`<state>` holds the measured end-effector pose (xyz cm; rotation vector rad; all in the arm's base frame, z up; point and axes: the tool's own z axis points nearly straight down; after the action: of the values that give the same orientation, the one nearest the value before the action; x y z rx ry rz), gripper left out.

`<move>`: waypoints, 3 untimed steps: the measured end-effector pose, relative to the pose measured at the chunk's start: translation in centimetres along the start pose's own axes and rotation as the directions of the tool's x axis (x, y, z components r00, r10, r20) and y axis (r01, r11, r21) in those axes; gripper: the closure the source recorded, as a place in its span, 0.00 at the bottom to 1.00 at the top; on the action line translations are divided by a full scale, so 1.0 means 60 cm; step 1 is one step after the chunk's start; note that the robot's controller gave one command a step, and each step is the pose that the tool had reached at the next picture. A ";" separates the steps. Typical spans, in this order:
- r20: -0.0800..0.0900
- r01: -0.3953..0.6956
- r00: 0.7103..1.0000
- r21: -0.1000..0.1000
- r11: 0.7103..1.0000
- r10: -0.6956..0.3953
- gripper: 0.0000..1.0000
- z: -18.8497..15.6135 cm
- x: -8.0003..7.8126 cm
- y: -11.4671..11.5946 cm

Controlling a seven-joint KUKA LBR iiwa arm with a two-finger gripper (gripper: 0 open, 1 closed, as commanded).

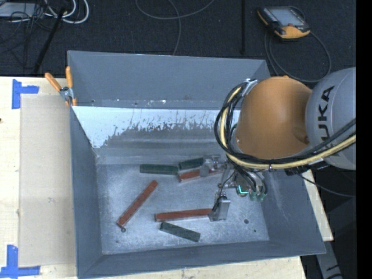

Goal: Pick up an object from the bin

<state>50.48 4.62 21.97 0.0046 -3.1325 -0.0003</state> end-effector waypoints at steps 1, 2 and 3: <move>0.008 -0.001 1.000 0.000 1.000 0.001 0.00 -0.006 -0.003 0.000; 0.014 0.058 0.998 0.001 0.998 -0.058 0.00 0.076 -0.012 -0.036; 0.009 -0.043 0.999 0.000 0.999 0.043 0.00 0.168 -0.004 -0.018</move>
Offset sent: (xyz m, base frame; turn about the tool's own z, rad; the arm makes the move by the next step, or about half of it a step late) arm 0.0120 -0.0568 -0.1284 -0.1469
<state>50.61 3.51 11.92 -0.0626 -3.1410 0.0000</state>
